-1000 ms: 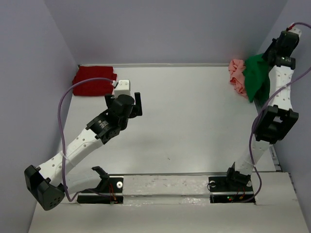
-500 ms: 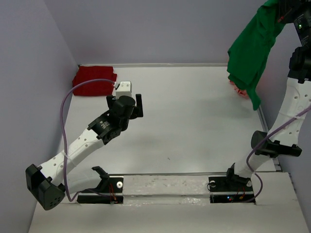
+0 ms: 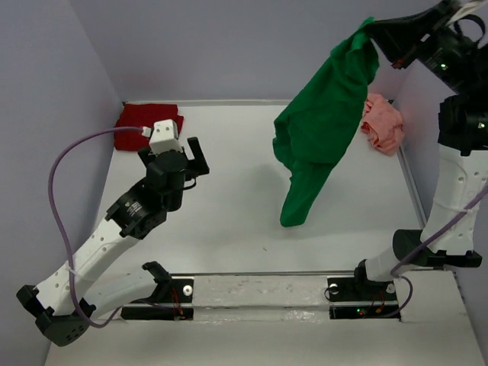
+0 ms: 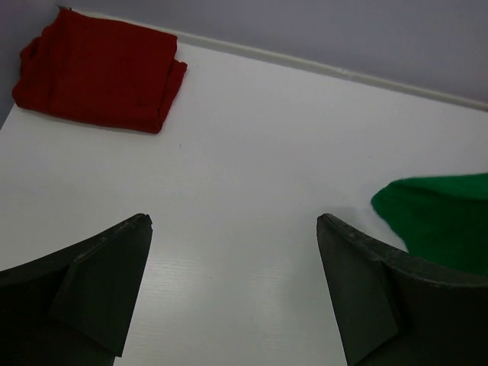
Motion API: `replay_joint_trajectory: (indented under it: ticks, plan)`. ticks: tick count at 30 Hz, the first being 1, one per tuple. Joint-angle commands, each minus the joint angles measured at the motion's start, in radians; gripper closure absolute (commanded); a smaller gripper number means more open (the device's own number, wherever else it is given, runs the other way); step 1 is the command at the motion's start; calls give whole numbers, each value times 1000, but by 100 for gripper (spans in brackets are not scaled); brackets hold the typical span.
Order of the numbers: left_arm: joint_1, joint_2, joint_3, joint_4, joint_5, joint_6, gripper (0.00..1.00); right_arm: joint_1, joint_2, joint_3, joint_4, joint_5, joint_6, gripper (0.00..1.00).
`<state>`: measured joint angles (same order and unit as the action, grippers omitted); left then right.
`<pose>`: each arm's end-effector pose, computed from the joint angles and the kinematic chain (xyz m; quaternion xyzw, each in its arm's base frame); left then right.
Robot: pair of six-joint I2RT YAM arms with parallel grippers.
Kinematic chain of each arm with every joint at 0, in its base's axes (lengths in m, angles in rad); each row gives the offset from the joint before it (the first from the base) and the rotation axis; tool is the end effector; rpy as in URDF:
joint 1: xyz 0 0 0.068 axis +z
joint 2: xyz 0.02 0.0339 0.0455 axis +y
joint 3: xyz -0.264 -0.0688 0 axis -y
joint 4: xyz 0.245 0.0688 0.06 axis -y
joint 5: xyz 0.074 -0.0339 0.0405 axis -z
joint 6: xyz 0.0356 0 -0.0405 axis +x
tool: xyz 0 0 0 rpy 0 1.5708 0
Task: Fold and stack the t-shirts
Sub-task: Move the tshirt to the center of the board
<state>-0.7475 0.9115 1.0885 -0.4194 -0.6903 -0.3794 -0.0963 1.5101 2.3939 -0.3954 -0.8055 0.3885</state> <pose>0.1528 -0.1108 0.4000 -0.0694 0.7666 -0.0846 0.6327 0.2016 0.0063 0.6508 -0.2124 0.5407 0.3146 0.7507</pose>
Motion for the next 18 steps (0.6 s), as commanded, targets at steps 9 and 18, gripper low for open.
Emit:
replay_joint_trajectory:
  ticks: [9, 18]
  plan:
    - [-12, -79, 152, -102, -186, -94, 1, 672, 42, 122, -397, 320, -171, 100]
    - [-13, -31, 140, -90, -204, -96, 1, 839, 19, 232, -413, 373, -224, 100]
